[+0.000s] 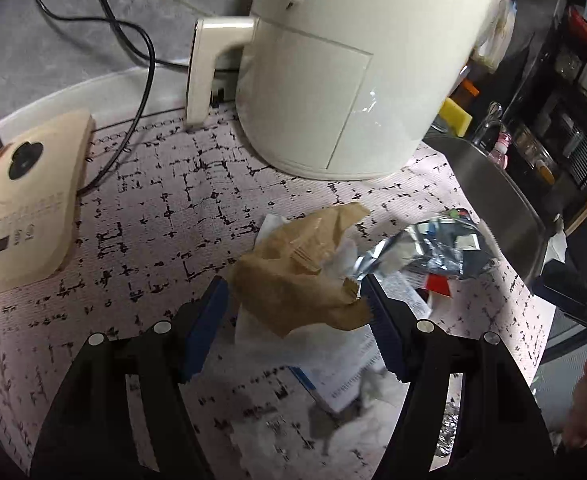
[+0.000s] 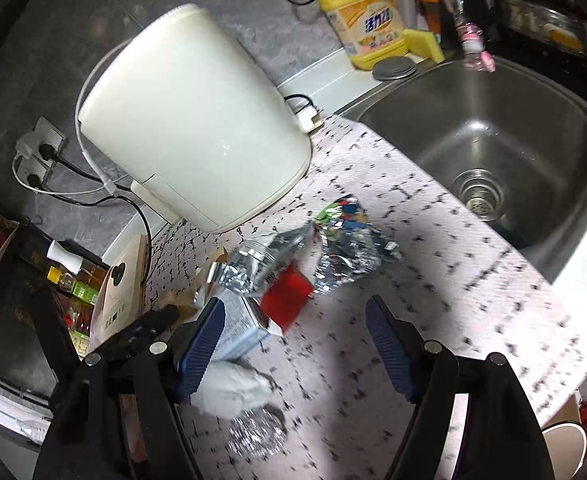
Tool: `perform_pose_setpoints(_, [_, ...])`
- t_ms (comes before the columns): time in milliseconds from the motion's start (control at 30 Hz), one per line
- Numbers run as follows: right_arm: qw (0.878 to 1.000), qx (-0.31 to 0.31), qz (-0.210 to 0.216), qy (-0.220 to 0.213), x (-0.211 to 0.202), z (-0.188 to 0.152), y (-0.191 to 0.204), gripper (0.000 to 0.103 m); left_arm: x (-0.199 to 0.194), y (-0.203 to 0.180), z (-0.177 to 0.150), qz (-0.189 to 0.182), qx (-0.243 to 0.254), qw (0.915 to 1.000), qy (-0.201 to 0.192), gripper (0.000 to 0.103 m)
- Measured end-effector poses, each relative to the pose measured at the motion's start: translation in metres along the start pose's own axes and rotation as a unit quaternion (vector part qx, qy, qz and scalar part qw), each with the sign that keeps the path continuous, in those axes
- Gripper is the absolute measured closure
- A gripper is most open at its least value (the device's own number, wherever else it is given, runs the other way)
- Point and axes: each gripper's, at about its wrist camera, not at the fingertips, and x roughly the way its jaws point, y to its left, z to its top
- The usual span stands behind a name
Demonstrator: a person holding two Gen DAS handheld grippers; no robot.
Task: Collect trash
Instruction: 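Return both tools to the counter and grasp more paper and foil wrappers, then lift the brown paper in the left tool while the right tool lifts a foil bag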
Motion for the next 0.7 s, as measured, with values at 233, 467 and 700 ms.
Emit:
perform_pose_setpoints(233, [1.000,0.025,0.006,0.016,0.039,0.012,0.009,0.043,0.002,0.017,0.010,-0.024,-0.001,0.9997,0.008,0.093])
perform_pose_setpoints(467, [0.995,0.090,0.010,0.036,0.063,0.018,-0.005,0.090,-0.019,0.035,0.024,-0.034,-0.003,0.9993,-0.014,0.094])
perform_pose_setpoints(700, [0.997,0.071,0.009,-0.002,0.027,0.014,0.012,0.093,-0.041,0.046,0.024,-0.056,-0.022,0.9972,-0.046,0.094])
